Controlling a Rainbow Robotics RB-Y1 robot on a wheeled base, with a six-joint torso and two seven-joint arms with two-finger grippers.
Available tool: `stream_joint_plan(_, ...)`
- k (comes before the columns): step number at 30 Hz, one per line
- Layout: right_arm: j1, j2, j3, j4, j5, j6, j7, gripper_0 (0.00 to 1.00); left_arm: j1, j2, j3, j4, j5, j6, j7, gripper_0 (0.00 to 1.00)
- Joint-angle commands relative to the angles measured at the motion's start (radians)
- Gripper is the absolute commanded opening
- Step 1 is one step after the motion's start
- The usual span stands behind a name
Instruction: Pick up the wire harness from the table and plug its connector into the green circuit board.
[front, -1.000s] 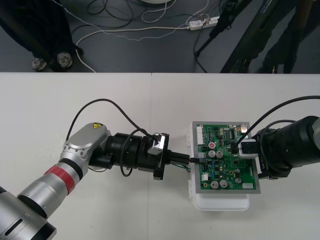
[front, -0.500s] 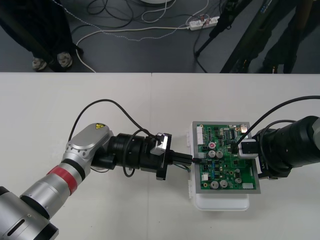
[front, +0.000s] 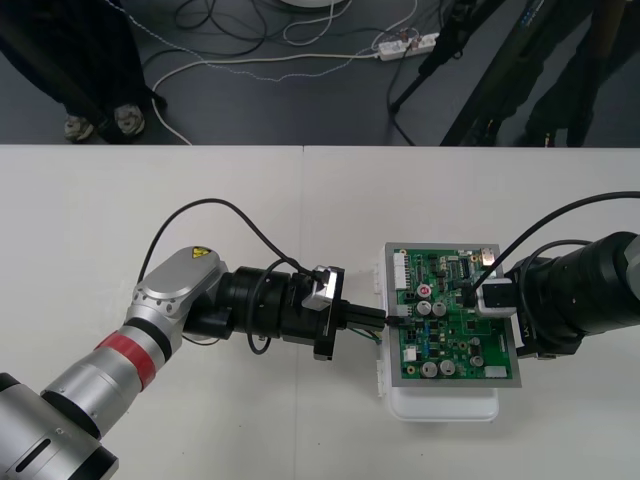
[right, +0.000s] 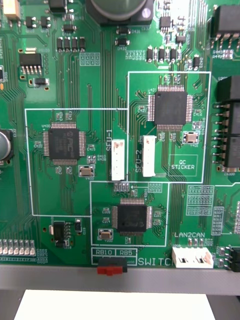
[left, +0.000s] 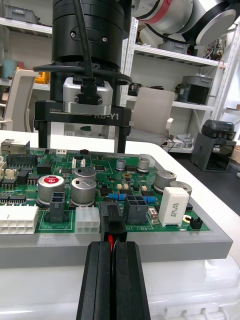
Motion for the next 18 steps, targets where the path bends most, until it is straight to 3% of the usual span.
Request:
stream_joint_plan(1, -0.022, 0.016, 0.012, -0.012, -0.01, 0.002, -0.021, 1.0, -0.05, -0.042, -0.014, -0.026, -0.002, 0.032, -0.058, 0.0)
stream_joint_plan(11, -0.022, 0.014, 0.01, -0.012, -0.007, 0.002, -0.016, 1.0, -0.05, -0.024, -0.014, -0.026, -0.001, 0.036, -0.055, 0.0)
stream_joint_plan(13, -0.022, 0.014, 0.01, -0.012, -0.004, 0.002, -0.016, 1.0, -0.05, -0.019, -0.016, -0.026, -0.001, 0.036, -0.053, 0.07)
stream_joint_plan(14, -0.022, 0.014, 0.01, -0.01, -0.003, 0.002, -0.016, 1.0, -0.05, -0.016, -0.014, -0.026, -0.001, 0.036, -0.053, 0.28)
stream_joint_plan(15, -0.022, 0.014, 0.01, -0.01, -0.001, 0.002, -0.016, 1.0, -0.05, -0.015, -0.014, -0.026, 0.001, 0.036, -0.052, 0.72)
stream_joint_plan(16, -0.022, 0.014, 0.01, -0.01, -0.001, 0.002, -0.018, 1.0, -0.05, -0.013, -0.016, -0.026, 0.001, 0.036, -0.05, 0.97)
stream_joint_plan(18, -0.022, 0.014, 0.01, -0.009, 0.0, 0.002, -0.018, 1.0, -0.05, -0.01, -0.016, -0.026, 0.006, 0.036, -0.047, 1.0)
